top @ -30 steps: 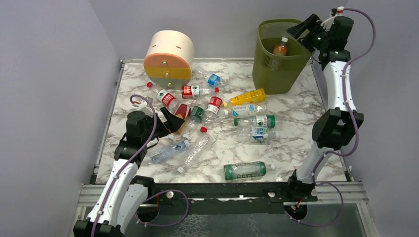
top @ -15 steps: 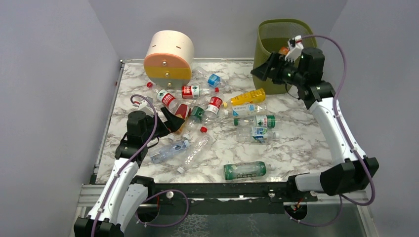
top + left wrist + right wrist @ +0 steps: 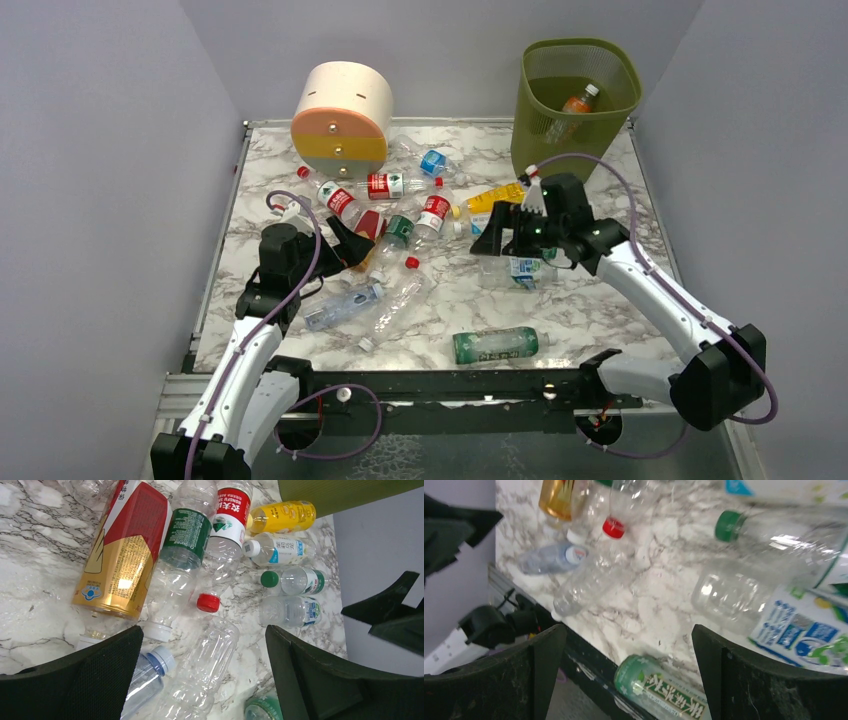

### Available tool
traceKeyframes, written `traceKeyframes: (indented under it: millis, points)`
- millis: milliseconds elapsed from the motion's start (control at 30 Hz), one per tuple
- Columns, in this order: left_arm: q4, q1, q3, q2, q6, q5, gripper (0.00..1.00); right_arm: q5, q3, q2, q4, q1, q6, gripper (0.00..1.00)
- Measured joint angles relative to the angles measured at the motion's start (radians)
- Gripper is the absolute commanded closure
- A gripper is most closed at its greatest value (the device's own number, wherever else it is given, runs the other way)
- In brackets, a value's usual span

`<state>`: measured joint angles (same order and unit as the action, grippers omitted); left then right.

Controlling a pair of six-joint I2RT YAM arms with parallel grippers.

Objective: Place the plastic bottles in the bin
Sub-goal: Adjust the plastic bottle at the center of the board.

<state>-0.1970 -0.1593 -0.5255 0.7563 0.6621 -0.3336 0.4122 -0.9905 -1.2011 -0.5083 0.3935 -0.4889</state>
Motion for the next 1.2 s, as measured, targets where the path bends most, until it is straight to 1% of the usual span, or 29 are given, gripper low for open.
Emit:
traceKeyframes:
  millis: [167, 367, 567, 700, 867, 1200]
  points:
    - [0.006, 0.0, 0.0, -0.001, 0.001, 0.0, 0.01, -0.041, 0.059, 0.023, -0.027, 0.181, -0.043, 0.0]
    - [0.008, 0.0, 0.0, -0.017, 0.007, 0.0, 0.01, -0.084, 0.141, 0.132, -0.13, 0.323, -0.126, 0.0]
    - [0.018, -0.002, 0.012, -0.029, 0.013, 0.0, 0.01, -0.089, 0.202, 0.289, -0.252, 0.36, -0.204, 0.0]
    - [0.022, -0.006, 0.034, -0.03, 0.019, -0.001, 0.01, -0.089, 0.245, 0.341, -0.315, 0.361, -0.242, 0.0]
    - [0.036, -0.007, 0.041, -0.028, 0.027, -0.003, 0.01, -0.088, 0.27, 0.332, -0.369, 0.367, -0.248, 0.0]
    - [0.058, -0.007, 0.062, -0.03, 0.034, -0.004, 0.01, -0.089, 0.344, 0.297, -0.377, 0.404, -0.245, 0.0]
